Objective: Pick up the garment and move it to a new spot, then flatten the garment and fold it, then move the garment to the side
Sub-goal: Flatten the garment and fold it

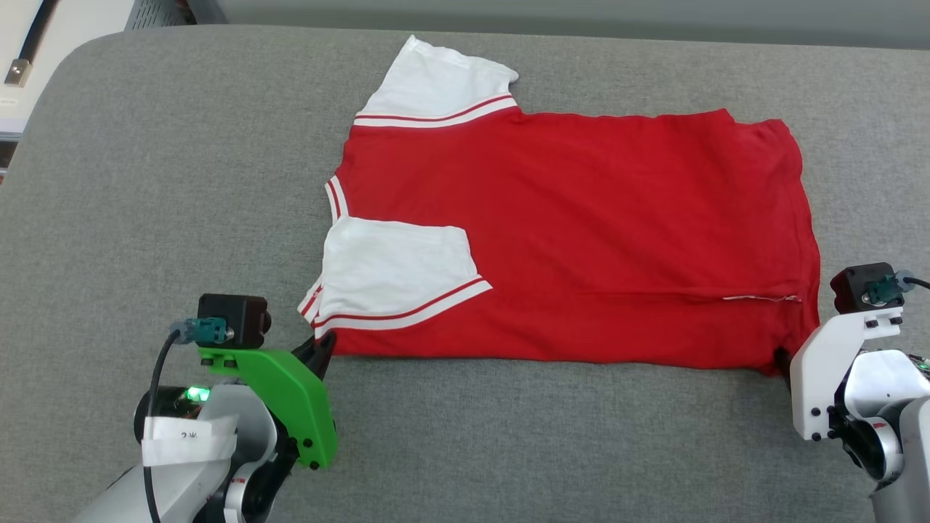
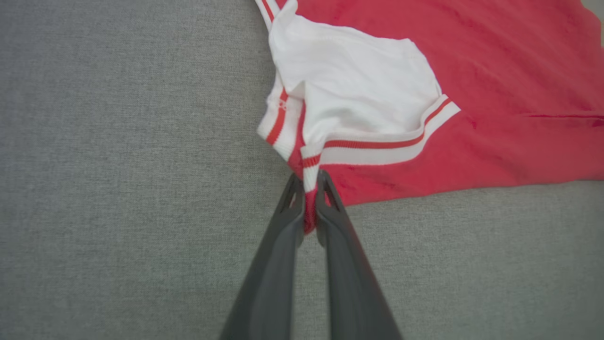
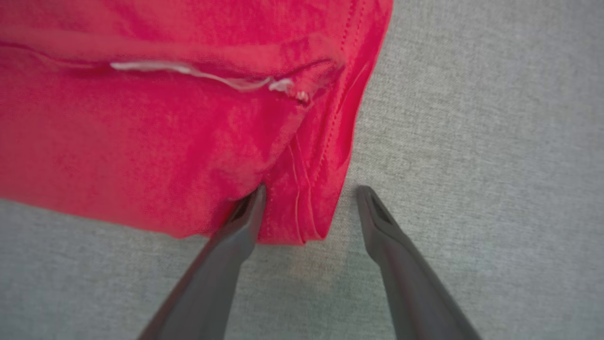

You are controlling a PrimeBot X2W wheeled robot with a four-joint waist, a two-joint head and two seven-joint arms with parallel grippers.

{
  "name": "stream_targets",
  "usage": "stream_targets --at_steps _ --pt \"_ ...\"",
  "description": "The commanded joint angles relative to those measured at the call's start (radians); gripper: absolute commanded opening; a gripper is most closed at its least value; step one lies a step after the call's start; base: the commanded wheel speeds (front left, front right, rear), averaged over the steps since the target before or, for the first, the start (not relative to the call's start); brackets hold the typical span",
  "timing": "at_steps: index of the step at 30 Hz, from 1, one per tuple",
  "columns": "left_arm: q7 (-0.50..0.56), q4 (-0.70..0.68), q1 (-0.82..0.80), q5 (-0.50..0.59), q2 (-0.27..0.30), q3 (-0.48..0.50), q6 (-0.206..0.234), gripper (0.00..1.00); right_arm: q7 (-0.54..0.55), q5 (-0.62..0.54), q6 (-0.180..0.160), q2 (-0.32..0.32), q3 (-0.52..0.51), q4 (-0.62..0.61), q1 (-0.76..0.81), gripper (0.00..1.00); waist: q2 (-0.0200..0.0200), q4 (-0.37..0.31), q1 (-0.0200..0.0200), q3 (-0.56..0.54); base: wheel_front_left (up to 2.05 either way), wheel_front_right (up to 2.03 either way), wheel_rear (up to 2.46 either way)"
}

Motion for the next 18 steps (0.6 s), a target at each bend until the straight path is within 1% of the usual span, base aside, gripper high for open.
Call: stream_targets --at_steps 1,6,7,8,9,12,18 --pt "-0.004 -0.002 -0.020 0.013 -0.001 0.000 -0.002 0.00 0.005 -0.014 -0.001 0.006 -0.001 0.019 -0.008 1.00 0.0000 0.005 0.0000 0.007 0.00 0.00 0.00" --pt "-0.013 0.016 -0.020 0.011 -0.003 0.003 -0.008 0.00 0.030 0.025 -0.001 0.023 0.009 0.055 0.000 1.00 0.0000 0.003 0.0000 0.015 0.00 0.00 0.00" --pt "-0.013 0.021 -0.020 0.010 -0.003 0.002 -0.010 0.00 0.034 0.034 -0.001 0.024 0.009 0.059 0.001 0.78 0.0000 0.002 0.0000 0.015 0.00 0.00 0.00" --pt "-0.013 0.026 -0.020 0.009 -0.003 0.002 -0.012 0.00 0.037 0.042 -0.001 0.024 0.008 0.063 0.002 0.29 0.0000 0.000 0.0000 0.015 0.00 0.00 0.00" --pt "-0.013 0.030 -0.021 0.009 -0.004 0.001 -0.014 0.00 0.040 0.046 -0.001 0.022 0.009 0.067 0.003 0.00 0.0000 -0.001 0.0000 0.015 0.00 0.00 0.00" --pt "-0.010 0.047 -0.022 0.005 -0.006 -0.003 -0.021 0.00 0.041 0.059 -0.001 0.011 0.012 0.075 0.004 0.00 0.0000 -0.007 0.0000 0.011 0.00 0.00 0.00" --pt "-0.001 0.078 -0.012 -0.004 -0.003 -0.010 -0.031 0.00 0.007 0.065 -0.001 -0.007 -0.008 0.073 0.002 0.00 0.0000 -0.020 0.0000 -0.021 0.00 0.00 0.00"
